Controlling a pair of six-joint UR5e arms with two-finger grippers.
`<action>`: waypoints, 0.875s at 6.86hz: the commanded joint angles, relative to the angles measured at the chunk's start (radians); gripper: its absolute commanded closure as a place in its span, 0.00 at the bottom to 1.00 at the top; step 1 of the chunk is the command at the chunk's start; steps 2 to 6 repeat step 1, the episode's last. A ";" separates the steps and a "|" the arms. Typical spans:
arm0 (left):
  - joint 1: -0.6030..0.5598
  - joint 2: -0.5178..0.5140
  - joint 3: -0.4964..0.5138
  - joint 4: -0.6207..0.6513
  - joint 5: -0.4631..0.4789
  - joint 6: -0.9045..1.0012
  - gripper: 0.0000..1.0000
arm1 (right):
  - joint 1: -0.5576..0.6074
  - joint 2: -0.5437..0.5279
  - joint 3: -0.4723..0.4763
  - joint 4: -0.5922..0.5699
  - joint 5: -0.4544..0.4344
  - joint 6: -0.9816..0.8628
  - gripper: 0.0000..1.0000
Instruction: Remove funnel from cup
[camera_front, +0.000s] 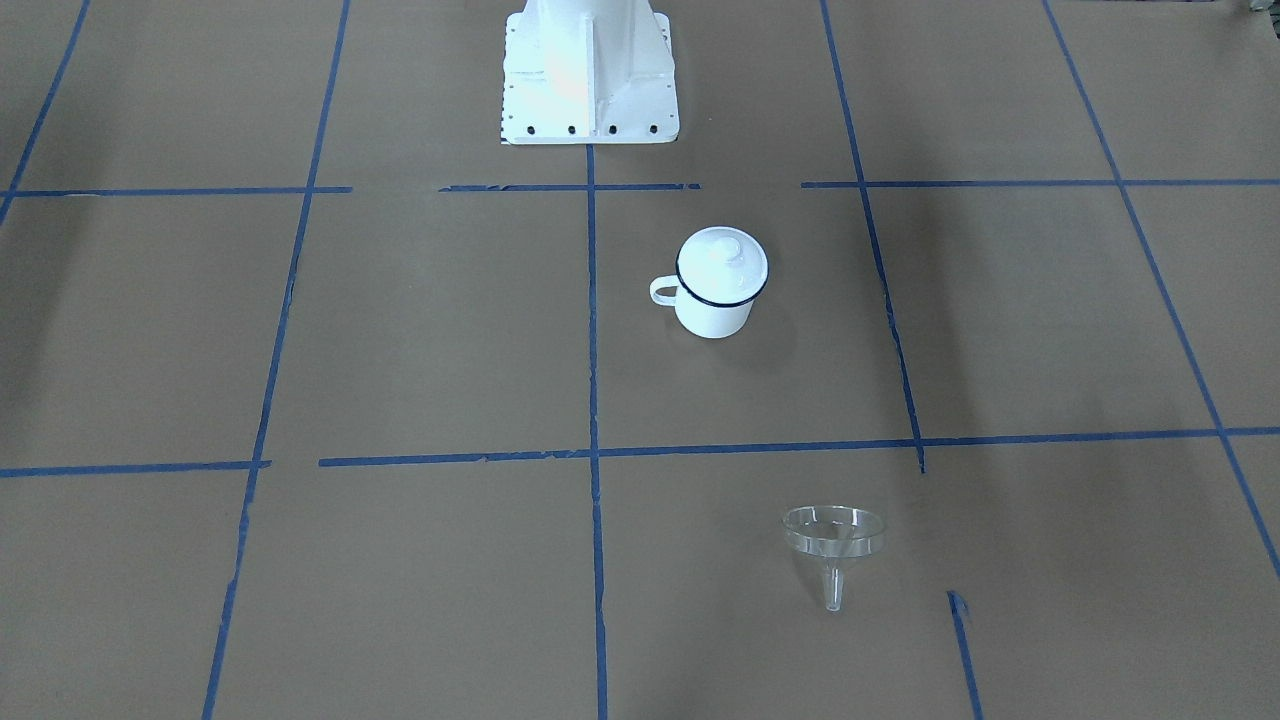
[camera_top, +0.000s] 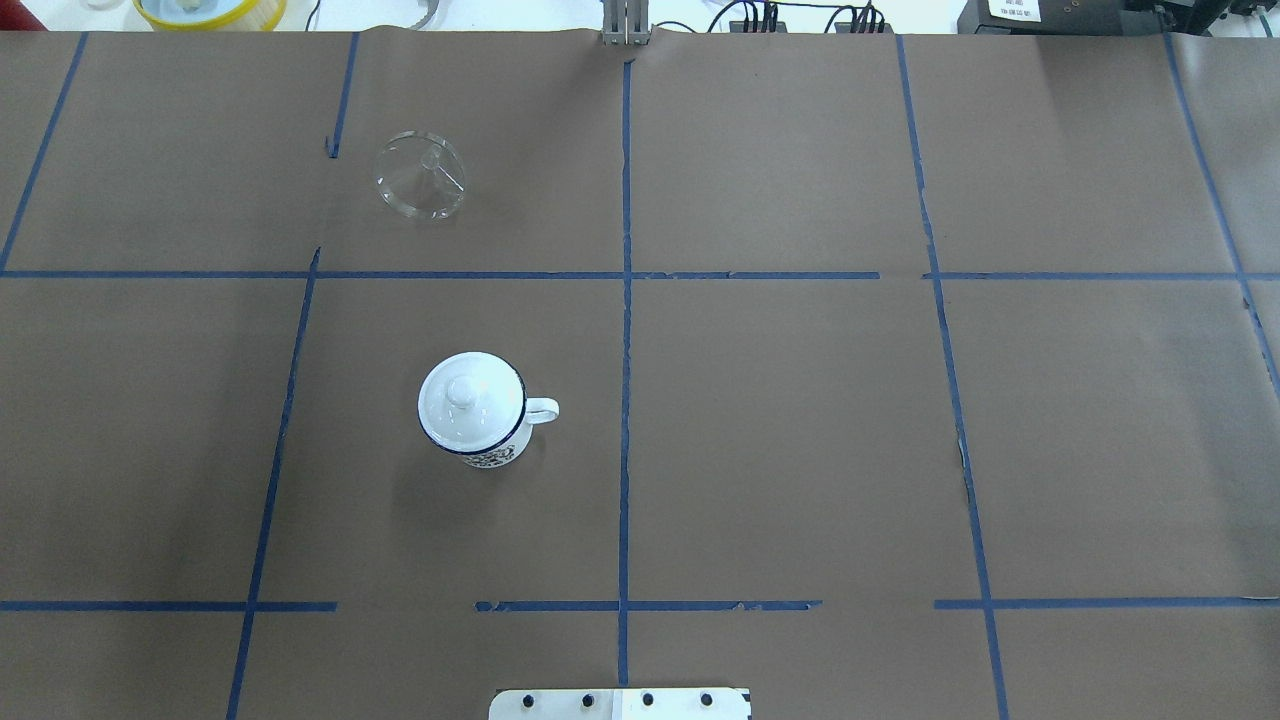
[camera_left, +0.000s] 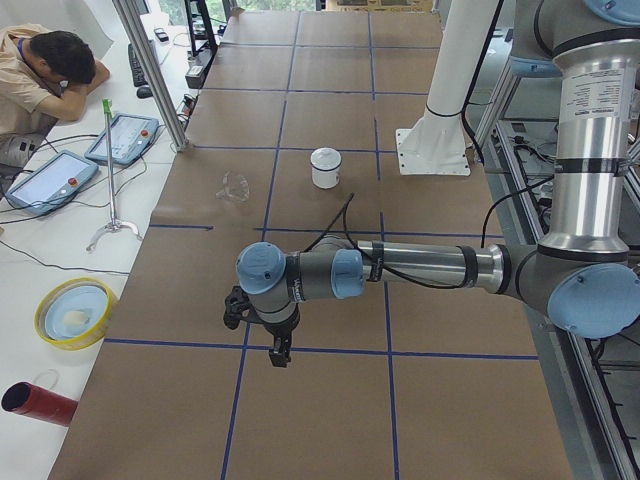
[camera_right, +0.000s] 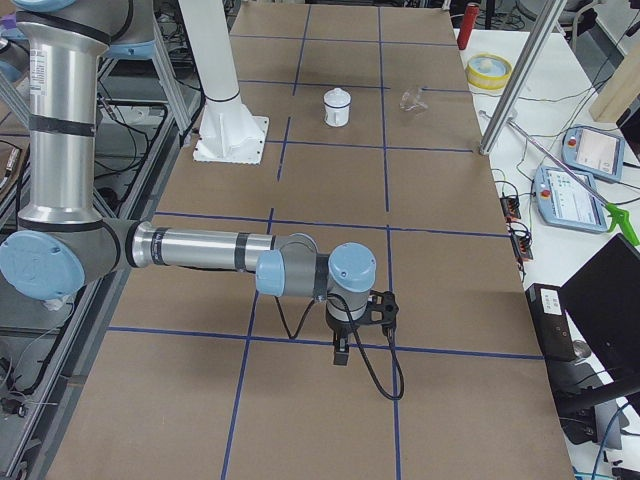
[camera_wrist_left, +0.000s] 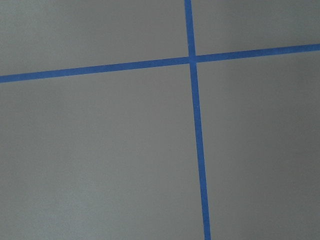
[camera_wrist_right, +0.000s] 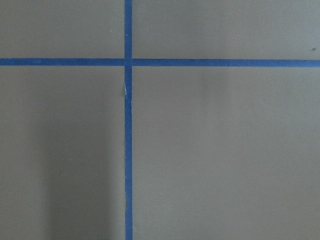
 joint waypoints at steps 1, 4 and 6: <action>0.000 -0.001 0.001 0.000 0.000 0.001 0.00 | 0.000 0.000 -0.002 0.000 0.000 0.000 0.00; 0.000 -0.001 0.001 0.000 0.000 0.001 0.00 | 0.000 0.000 -0.002 0.000 0.000 0.000 0.00; 0.000 -0.001 0.001 0.000 0.000 0.001 0.00 | 0.000 0.000 -0.002 0.000 0.000 0.000 0.00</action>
